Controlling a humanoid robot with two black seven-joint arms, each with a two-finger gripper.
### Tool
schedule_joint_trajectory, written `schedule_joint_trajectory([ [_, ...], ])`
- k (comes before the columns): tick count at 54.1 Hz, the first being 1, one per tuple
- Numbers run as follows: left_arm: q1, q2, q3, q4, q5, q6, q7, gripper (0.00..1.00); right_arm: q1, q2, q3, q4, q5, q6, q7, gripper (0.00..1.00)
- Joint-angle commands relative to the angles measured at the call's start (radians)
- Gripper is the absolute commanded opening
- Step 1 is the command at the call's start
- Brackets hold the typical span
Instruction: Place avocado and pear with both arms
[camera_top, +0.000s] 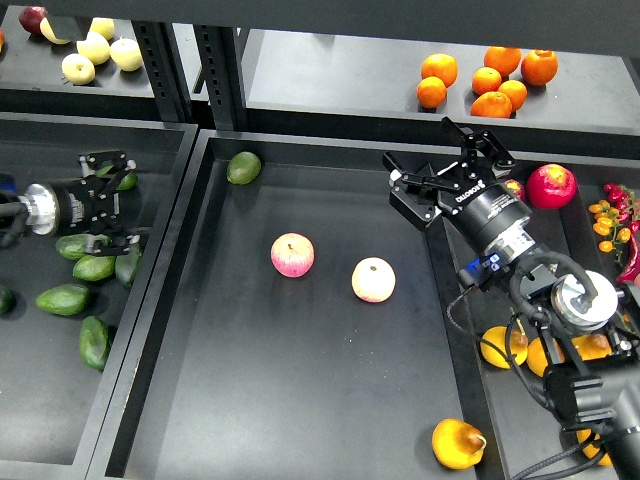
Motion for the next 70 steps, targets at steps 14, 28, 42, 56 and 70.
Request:
schedule_joint_trajectory([
  [14,0.172,-0.307,-0.386,-0.012,-0.056,0.0,0.0,0.99,0.016,-0.225,-0.175,-0.005,0.0,0.0,-0.02,1.0],
  [28,0.244,-0.47,-0.604,-0.001,-0.057,0.0,0.0,0.99,0.067,-0.346,-0.312,-0.008,0.0,0.0,-0.049,1.0],
  [42,0.314,-0.47,-0.625,-0.004,-0.06,0.0,0.0,0.99,0.186,-0.469,-0.453,-0.001,0.003,0.0,-0.049,1.0],
  [56,0.388,-0.47,-0.624,-0.015,-0.191,0.0,0.0,0.99,0.284,-0.532,-0.58,0.011,0.005,0.0,-0.049,1.0],
  [70,0.446,-0.47,-0.641,-0.05,-0.203,0.0,0.0,0.99,0.458,-0.595,-0.813,0.048,0.006,0.019,-0.049,1.0],
])
